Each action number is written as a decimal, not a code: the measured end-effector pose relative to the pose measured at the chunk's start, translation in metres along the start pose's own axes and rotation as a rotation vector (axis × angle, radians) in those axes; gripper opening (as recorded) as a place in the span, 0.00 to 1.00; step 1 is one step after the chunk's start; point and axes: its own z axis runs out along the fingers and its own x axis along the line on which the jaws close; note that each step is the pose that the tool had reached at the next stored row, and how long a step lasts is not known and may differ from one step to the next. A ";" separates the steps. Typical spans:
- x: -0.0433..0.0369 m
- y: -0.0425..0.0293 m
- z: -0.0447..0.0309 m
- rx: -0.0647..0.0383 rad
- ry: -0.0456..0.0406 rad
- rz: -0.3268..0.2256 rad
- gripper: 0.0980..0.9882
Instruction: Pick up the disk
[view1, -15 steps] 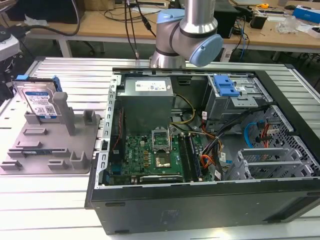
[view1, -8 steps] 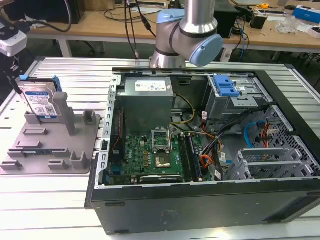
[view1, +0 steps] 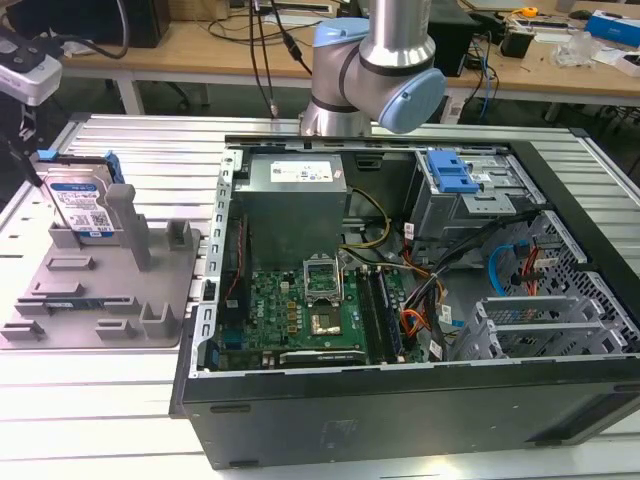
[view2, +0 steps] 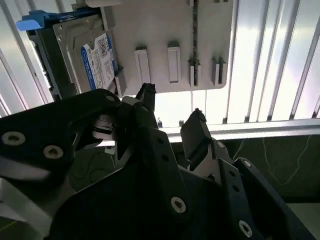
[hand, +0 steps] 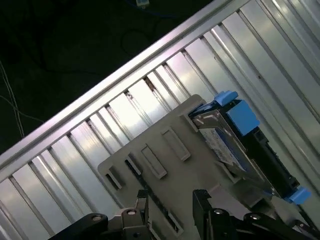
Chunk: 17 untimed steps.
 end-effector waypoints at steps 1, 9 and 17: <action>0.0000 0.0000 0.0000 0.000 0.0011 -0.038 0.43; 0.0000 0.0000 0.0000 0.001 0.0067 -0.211 0.43; 0.0000 0.0000 0.0001 0.003 0.0114 -0.376 0.43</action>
